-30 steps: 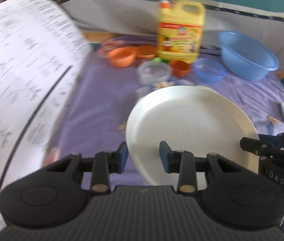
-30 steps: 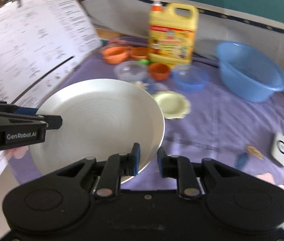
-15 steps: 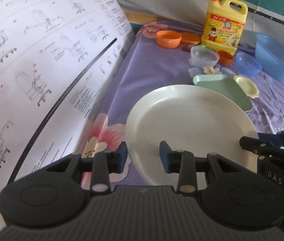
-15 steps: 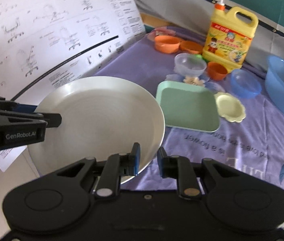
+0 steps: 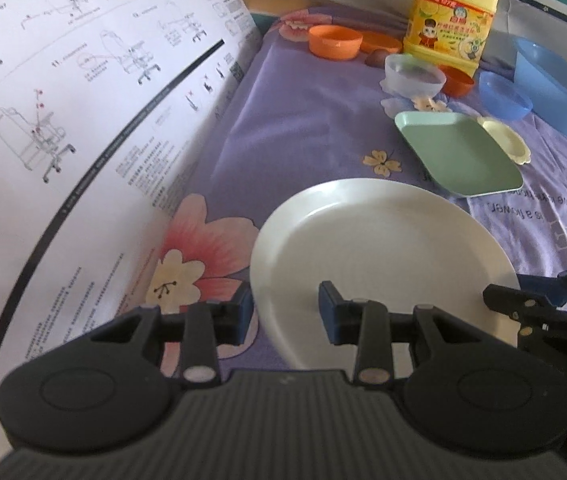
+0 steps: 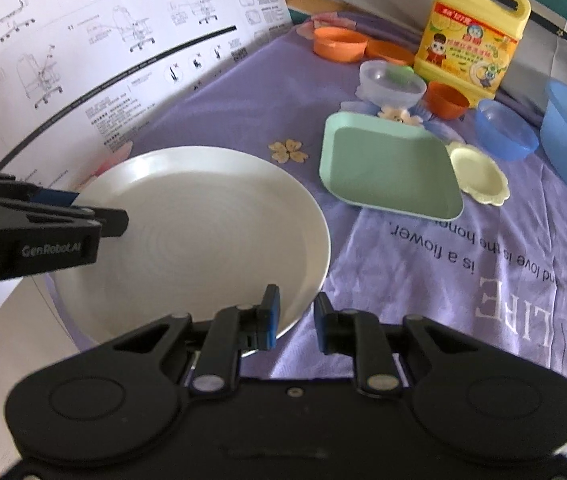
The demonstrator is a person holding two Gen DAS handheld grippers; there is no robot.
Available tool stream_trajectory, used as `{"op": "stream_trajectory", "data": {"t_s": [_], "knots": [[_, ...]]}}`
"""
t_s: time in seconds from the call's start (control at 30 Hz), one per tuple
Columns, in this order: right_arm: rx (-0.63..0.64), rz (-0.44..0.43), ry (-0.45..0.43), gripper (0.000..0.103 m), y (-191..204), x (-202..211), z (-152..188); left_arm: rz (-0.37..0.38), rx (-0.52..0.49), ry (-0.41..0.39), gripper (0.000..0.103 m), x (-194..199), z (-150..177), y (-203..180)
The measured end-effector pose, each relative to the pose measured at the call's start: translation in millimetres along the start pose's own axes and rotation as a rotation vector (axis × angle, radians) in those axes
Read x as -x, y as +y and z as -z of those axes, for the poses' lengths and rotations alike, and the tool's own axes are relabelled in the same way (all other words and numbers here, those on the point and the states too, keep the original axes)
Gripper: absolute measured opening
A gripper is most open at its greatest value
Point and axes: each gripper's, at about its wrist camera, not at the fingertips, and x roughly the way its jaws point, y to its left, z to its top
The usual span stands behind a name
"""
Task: Organize plates and bowls
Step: 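Lift the white plate with the left gripper and carry it beside the instruction sheet, then lower the white plate onto the cloth and open the left gripper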
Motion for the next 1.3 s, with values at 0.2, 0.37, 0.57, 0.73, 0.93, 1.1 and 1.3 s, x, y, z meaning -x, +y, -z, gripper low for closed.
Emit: {"op": "stream_trajectory", "data": {"t_s": [0.2, 0.37, 0.57, 0.73, 0.93, 1.1, 1.3], "knots": [[-0.004, 0.003, 0.019, 0.020, -2.9, -6.9, 1.3, 0.004, -0.006, 0.012, 0.035, -9.4, -0.2, -2.9], [-0.013, -0.009, 0.031, 0.020, -4.7, -10.3, 1.4, 0.009, -0.008, 0.025, 0.039, -14.4, -0.7, -1.2], [-0.026, -0.037, 0.023, 0.063, -5.0, -8.3, 1.3, 0.008, -0.034, 0.029, 0.073, -17.8, 1.3, -6.3], [-0.056, -0.033, -0.016, 0.103, -14.7, 4.6, -0.9, -0.017, -0.011, -0.014, 0.103, -5.8, -0.3, -1.9], [-0.189, -0.044, -0.021, 0.103, -47.2, 15.9, -0.2, -0.035, 0.124, -0.068, 0.103, 11.7, -6.3, 23.2], [-0.245, -0.043, -0.041, 0.103, -66.2, 25.6, 2.5, -0.068, 0.090, -0.071, 0.103, 18.5, -12.4, 17.9], [-0.288, -0.047, -0.048, 0.103, -80.2, 35.3, 7.8, 0.001, 0.077, -0.081, 0.103, 25.7, -16.6, 4.1]]}}
